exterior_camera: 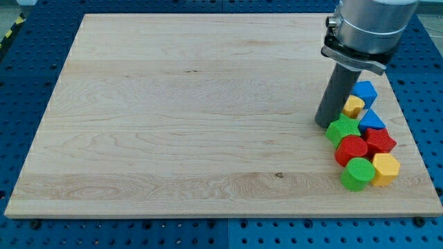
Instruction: Place your arm at the center right corner
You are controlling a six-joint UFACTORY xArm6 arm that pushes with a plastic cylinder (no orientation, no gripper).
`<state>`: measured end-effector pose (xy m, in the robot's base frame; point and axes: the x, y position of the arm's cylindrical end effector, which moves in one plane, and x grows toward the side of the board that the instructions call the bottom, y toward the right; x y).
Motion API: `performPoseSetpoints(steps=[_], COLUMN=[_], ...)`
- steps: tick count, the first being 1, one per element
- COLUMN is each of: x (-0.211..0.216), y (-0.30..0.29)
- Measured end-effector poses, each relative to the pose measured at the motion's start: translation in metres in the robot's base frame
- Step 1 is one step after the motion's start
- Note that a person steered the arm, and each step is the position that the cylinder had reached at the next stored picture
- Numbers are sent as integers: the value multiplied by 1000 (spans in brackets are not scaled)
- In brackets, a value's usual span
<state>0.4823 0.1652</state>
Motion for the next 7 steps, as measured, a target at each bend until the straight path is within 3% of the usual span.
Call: performPoseSetpoints(steps=[1,3,4,5,6,7], x=[0,-62,-99,-117,-102,-78], y=[0,-18,-2,51,113,140])
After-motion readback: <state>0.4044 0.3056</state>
